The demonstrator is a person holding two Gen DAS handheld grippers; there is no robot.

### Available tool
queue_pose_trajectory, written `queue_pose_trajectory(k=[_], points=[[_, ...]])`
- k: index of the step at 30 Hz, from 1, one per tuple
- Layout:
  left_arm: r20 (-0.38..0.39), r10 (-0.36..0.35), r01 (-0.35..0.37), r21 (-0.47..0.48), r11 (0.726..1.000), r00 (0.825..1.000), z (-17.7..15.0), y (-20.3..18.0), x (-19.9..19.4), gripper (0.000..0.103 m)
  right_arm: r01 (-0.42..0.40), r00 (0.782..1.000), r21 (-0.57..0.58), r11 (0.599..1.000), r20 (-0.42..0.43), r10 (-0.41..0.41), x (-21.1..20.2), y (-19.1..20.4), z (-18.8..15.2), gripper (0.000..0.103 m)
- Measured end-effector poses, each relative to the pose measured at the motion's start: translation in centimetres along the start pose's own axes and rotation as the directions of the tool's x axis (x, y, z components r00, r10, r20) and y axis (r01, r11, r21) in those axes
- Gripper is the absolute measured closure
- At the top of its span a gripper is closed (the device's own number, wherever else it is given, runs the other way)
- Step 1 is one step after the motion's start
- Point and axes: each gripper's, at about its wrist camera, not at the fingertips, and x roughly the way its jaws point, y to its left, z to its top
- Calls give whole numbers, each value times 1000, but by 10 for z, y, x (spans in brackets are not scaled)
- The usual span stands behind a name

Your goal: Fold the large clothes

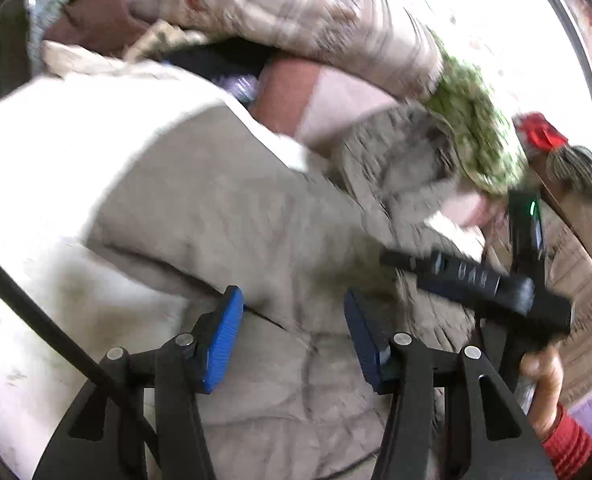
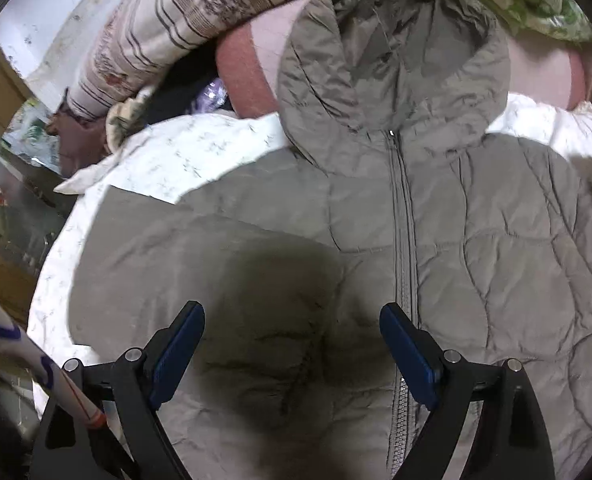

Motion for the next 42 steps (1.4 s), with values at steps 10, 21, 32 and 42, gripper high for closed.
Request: queue_pose_trajectory(k=[10, 21, 32, 42], points=[[29, 192, -188, -109, 976, 981, 13, 45, 5, 50, -41, 996, -1, 999, -83, 40, 24, 22, -8, 74], [-38, 216, -219, -115, 969, 976, 6, 46, 24, 50, 313, 947, 68, 947, 59, -317, -53, -87, 19, 78], [-136, 269, -279, -58, 959, 953, -9, 37, 56, 50, 477, 878, 100, 873, -26, -477, -25, -155, 20, 77], [-106, 304, -309, -32, 950, 947, -20, 22, 39, 50, 562, 827, -70, 824, 47, -560, -30, -134, 11, 55]])
